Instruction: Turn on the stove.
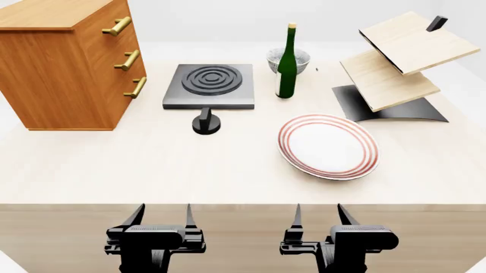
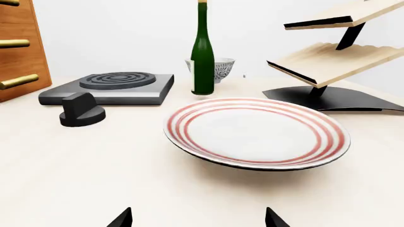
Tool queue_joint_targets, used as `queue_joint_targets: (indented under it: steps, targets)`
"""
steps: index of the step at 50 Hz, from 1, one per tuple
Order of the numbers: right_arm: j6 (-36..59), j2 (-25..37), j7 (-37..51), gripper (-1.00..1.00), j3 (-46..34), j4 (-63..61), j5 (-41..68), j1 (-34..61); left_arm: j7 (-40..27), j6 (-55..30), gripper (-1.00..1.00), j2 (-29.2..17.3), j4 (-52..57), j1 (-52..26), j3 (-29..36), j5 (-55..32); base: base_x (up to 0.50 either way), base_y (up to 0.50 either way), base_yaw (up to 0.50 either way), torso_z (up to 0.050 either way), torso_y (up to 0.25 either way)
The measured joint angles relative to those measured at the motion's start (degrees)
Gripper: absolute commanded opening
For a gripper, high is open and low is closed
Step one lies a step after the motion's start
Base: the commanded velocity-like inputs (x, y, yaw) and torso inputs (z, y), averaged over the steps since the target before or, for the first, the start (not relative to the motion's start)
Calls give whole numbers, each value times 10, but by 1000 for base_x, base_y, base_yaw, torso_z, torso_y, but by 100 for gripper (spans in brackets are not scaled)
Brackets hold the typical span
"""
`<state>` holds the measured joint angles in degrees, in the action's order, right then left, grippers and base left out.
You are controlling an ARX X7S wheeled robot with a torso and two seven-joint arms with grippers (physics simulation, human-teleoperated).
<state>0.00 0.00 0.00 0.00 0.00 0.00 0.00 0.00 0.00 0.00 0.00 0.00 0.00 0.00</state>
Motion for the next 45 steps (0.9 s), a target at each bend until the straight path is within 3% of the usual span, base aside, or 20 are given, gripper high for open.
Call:
queue_joint_targets:
  steps: [19, 24, 36, 45]
  targets:
    - [34, 19, 44, 100, -17, -2, 20, 10, -20, -45, 100, -22, -8, -15, 19, -44, 0, 0, 0, 0, 0]
    - [111, 29, 57, 100, -16, -68, 33, 15, -25, -143, 100, -36, 65, -26, 19, -76, 0, 0, 0, 0, 0]
    - [397, 54, 77, 100, 16, -334, 105, 58, -53, -432, 100, -63, 296, -85, -22, -187, 0, 0, 0, 0, 0]
    - [509, 65, 85, 100, 30, -443, 142, 79, -72, -553, 100, -69, 382, -123, -55, -243, 0, 0, 0, 0, 0]
